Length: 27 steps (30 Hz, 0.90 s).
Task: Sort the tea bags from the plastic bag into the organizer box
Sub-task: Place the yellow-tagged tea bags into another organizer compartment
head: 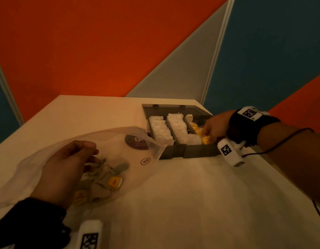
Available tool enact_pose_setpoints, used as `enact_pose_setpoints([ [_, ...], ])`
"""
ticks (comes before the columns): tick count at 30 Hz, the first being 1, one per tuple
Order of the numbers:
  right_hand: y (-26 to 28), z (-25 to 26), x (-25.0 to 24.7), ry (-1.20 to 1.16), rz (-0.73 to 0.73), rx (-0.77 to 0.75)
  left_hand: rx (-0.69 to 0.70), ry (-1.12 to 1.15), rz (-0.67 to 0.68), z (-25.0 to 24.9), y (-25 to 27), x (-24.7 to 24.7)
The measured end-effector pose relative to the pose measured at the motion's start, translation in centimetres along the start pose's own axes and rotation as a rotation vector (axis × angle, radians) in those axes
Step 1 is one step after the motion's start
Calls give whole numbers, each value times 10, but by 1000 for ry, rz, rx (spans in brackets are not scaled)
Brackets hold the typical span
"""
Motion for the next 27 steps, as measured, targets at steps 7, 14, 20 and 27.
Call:
enact_pose_setpoints([
  [7,-13,3,-5,-3,-104,38,-8,53,-8,-2,6,-2],
  [14,38,48,-75,-124,-627,-101,-49,68,-5,-7,13,3],
  [20,108,168,-53,-381,-706,-430,99,-236,-39,-22,21,1],
  [27,64,262,49,-290,-320,-587,-33,-697,-116,-10,9,-15],
])
Point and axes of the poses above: each hand's wrist, its own y-axis away from the middle knuckle, its own x-axis out of the palm, z = x × y, the point moved 8 cm from there along -y, towards the middle knuckle, and after that the axes turned 11 degrees about -x, right-handed, at the moved point
